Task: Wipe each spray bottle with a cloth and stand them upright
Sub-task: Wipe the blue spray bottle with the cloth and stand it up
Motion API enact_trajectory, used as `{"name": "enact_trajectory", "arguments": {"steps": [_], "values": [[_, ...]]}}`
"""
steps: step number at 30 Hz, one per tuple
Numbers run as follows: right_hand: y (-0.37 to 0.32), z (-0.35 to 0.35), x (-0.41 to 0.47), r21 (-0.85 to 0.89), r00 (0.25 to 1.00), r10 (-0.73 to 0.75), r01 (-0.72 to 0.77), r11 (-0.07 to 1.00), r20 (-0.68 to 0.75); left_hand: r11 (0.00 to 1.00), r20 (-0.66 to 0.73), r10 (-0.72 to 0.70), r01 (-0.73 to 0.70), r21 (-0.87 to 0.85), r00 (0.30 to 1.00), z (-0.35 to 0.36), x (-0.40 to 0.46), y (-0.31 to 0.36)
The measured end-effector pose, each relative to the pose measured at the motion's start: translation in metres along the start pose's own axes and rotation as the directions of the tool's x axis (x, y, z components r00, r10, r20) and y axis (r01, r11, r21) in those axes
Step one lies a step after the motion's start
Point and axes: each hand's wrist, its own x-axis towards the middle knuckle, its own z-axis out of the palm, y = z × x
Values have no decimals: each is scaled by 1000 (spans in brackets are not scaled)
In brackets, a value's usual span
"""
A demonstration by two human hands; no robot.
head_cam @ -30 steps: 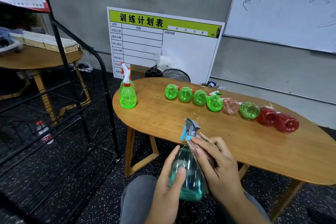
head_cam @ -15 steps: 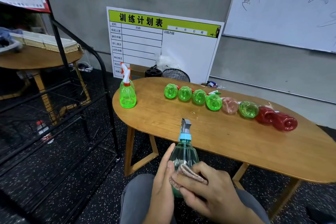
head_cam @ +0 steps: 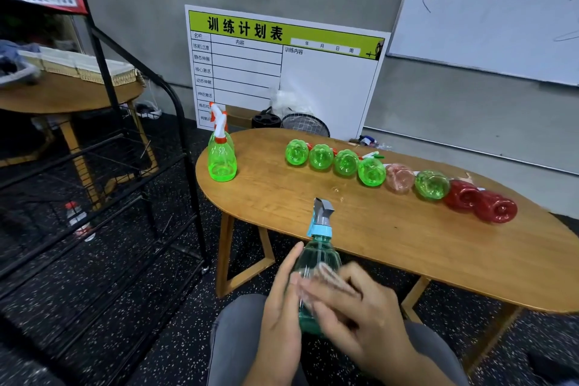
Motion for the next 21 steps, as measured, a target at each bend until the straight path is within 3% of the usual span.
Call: {"name": "enact_trajectory", "arguments": {"steps": [3, 5, 10, 13, 16, 21], "values": [[1, -6, -10, -71, 987, -144, 149, 986, 73, 999, -3, -17, 17, -50, 1000, -1, 1, -1], [3, -8, -5, -57, 990, -127, 130, 990, 53, 999, 29, -4, 5, -38, 1000, 2, 0, 2], [17, -6, 22, 60, 966, 219, -212, 975, -140, 1000, 29, 22, -22, -7, 999, 6, -1, 0], [15, -2, 25, 106, 938, 295, -279, 954, -184, 1000, 17, 29, -29, -8, 999, 4, 0, -1], [1, 0, 17, 95, 954, 253, -241, 966, -159, 999, 13, 50, -50, -1, 999, 3, 1, 2], [-8, -3, -11, -1, 1000, 14, -14, 1000, 6, 1000, 7, 26, -26, -1, 1000, 3, -1, 3]]}}
